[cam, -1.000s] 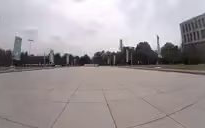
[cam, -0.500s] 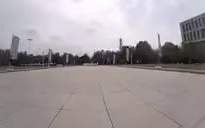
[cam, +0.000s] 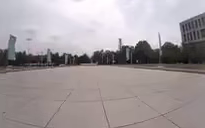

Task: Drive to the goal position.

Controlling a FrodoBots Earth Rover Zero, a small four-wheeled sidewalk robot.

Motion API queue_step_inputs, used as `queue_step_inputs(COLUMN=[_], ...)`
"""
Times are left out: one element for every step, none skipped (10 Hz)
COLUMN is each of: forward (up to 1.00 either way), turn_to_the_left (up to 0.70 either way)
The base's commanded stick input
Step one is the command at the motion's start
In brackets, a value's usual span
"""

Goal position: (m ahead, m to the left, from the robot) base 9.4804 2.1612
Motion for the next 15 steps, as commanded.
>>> queue_step_inputs(forward=[0.70, 0.70, 0.70, 0.70, 0.70, 0.70, 0.70, 0.70, 0.70, 0.70, 0.70, 0.70, 0.70, 0.70, 0.70], turn_to_the_left=[0.15, 0.15, 0.15, 0.15, 0.15, 0.09, 0.03, 0.02, 0.01, 0.01, 0.01, 0.01, 0.01, 0.01, 0.01])
